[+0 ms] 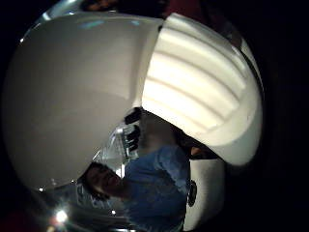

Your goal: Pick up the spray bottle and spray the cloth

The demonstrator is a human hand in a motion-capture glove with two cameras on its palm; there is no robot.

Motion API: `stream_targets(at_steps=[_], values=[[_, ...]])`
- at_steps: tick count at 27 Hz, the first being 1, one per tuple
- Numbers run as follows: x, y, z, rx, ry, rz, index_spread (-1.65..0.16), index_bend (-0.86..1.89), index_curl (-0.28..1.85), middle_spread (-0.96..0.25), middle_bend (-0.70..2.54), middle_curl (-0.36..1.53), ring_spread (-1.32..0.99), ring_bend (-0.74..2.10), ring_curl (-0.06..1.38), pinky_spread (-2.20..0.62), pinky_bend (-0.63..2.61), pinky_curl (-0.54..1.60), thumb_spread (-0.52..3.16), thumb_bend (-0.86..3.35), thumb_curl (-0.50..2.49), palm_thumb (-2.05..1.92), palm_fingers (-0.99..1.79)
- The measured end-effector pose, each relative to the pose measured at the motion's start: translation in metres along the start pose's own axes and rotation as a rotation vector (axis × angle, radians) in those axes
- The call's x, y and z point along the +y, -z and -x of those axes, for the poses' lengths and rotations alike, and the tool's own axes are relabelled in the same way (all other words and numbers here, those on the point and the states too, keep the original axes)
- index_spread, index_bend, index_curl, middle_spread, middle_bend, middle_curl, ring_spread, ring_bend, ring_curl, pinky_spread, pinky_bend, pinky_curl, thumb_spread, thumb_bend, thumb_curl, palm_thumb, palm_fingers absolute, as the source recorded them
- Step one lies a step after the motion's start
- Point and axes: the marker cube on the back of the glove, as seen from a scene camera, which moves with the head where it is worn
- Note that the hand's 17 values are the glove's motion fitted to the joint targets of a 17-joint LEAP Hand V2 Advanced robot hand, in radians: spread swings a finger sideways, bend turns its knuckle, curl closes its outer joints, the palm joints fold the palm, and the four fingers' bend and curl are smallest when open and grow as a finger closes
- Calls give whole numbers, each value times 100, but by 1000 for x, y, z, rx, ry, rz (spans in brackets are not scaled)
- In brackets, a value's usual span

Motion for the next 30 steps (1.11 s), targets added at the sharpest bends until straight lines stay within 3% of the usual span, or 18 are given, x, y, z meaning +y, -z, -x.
stream_targets(at_steps=[5,9,15,19,24,30], values=[[-1,-81,37,-301,188,42,-25,17,38,-5,22,45,-3,50,37,12,25,36,71,-2,63,98,105],[-14,-162,50,-341,272,70,-26,19,40,-5,18,44,-2,43,35,15,21,36,77,-3,61,97,101],[-22,-235,41,-290,305,125,-27,19,43,-5,16,42,-3,38,34,18,18,34,85,-3,59,95,100],[-15,-248,10,-105,341,208,-27,19,43,-5,15,40,-3,36,33,20,18,34,88,-2,57,95,100],[-25,-248,22,-200,329,96,-27,18,44,-5,16,39,-4,36,33,21,17,33,91,-2,56,95,100],[-14,-242,20,-189,317,148,-29,12,43,-5,14,38,-4,35,34,21,21,34,94,-3,54,93,93]])
